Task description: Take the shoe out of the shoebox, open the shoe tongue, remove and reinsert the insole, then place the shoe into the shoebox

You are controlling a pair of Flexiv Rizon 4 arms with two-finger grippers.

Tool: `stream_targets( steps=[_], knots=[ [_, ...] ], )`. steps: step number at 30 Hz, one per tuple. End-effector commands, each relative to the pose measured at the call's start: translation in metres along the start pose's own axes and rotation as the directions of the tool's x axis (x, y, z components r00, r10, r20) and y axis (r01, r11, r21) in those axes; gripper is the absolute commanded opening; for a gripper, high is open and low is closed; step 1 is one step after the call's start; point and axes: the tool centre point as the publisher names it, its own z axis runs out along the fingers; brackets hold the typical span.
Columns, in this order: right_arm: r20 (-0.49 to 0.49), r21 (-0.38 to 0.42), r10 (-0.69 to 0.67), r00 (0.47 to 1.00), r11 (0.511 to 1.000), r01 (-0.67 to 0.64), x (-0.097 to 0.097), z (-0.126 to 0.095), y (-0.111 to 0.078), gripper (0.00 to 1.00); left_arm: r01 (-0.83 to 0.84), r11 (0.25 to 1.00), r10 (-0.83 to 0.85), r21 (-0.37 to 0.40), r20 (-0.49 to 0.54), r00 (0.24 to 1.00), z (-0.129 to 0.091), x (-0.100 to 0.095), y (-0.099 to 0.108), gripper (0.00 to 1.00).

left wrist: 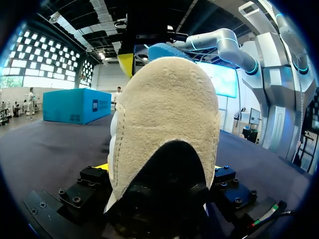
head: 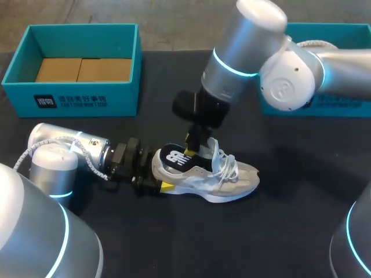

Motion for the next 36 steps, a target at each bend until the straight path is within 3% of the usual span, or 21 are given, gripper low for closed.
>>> stream_targets(
  steps=[1, 19, 36],
  knots=[
    [-0.071, 0.022, 0.034, 0.997, 0.999, -0.033, -0.013, 0.01, 0.0, 0.4, 0.0, 1.0, 0.0, 0.0, 0.001, 1.0, 0.0, 0.0, 0.001, 0.0],
    [-0.271, 0.027, 0.067, 0.96, 0.998, -0.062, -0.011, 0.027, 0.006, 0.4, 0.0, 1.0, 0.0, 0.0, 0.001, 1.0, 0.0, 0.0, 0.001, 0.0],
    [-0.305, -0.02, 0.057, 0.951, 0.998, -0.066, 0.003, 0.031, 0.009, 0.31, 0.0, 1.0, 0.0, 0.0, 0.001, 1.0, 0.0, 0.0, 0.001, 0.0]
  ],
)
